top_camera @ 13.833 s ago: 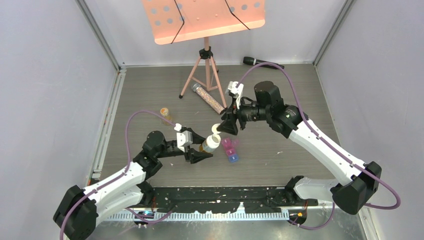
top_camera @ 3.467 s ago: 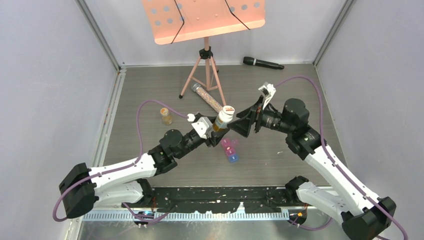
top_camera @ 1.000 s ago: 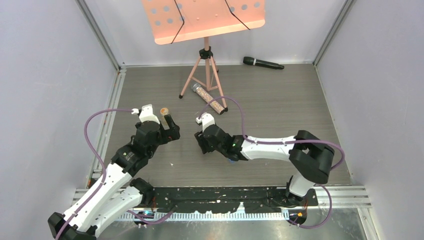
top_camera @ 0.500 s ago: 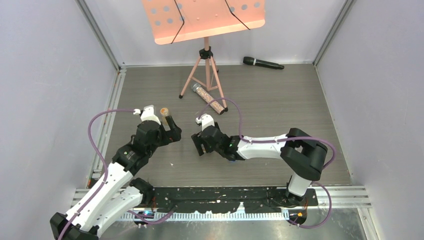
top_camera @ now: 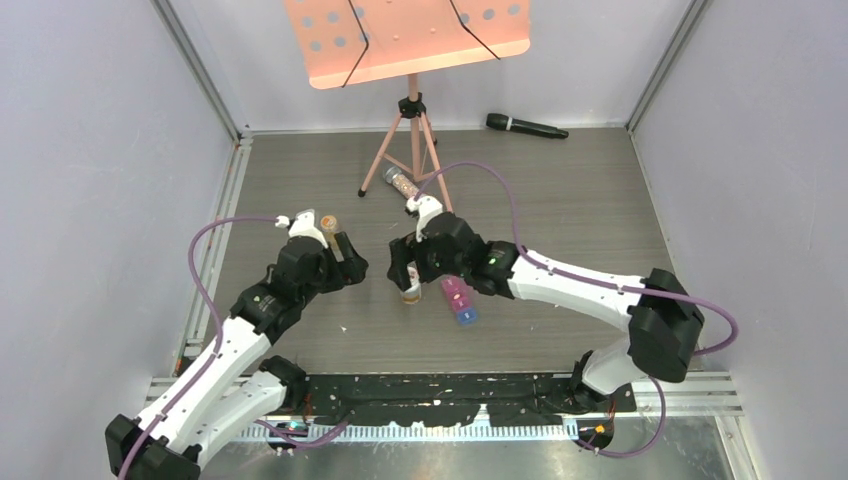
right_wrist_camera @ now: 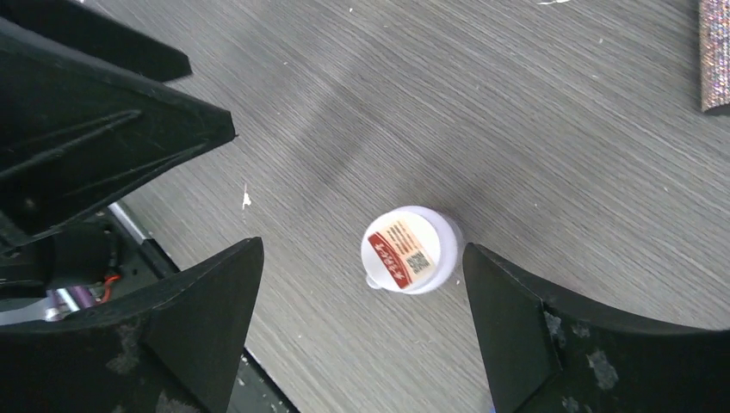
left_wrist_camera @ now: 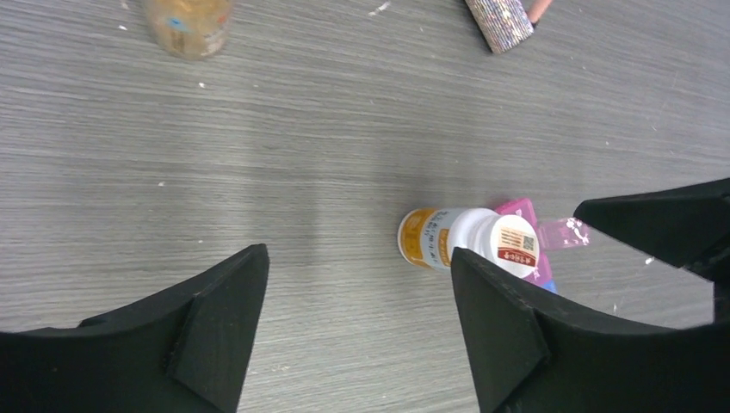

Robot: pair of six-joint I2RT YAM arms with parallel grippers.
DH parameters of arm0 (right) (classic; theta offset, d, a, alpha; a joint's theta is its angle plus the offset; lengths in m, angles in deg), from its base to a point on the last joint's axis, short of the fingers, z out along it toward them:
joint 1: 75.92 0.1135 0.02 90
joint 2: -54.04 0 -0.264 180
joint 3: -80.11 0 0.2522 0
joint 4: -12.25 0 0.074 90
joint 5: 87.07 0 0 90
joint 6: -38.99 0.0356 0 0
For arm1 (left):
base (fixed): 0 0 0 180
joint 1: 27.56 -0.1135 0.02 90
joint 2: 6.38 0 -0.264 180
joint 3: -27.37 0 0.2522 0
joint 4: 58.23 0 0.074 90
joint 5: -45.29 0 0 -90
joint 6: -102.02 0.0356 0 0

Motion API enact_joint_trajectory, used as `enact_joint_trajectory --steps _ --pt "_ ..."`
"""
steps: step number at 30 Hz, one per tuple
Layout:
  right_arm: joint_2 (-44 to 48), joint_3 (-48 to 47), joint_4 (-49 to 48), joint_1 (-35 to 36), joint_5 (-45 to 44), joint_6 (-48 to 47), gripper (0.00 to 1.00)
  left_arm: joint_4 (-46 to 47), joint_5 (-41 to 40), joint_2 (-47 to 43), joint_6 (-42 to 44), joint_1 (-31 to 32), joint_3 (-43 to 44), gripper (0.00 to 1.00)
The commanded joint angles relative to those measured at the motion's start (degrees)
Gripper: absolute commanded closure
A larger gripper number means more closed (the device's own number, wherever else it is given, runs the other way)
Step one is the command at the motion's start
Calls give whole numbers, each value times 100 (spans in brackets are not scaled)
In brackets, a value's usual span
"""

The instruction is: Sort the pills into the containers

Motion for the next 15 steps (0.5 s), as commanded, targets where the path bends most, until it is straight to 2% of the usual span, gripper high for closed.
enact_joint_trajectory --steps 1,2,4,6,13,15 --pt "480 56 245 -394 778 392 13 517 686 221 -320 -41 189 26" --pt "558 104 240 -457 889 455 16 612 840 308 -381 -41 176 29" --pt "593 142 237 -716 1102 666 34 797 1180 470 -522 -41 145 37" --pt "553 148 229 -876 1365 790 45 1034 1543 613 -645 -41 74 43" --pt "334 285 141 -1161 2028 1353 53 1675 2149 972 -1148 -41 -185 44" --pt "286 397 3 -1224 2128 1504 55 1865 2223 1031 -1240 -41 -261 47"
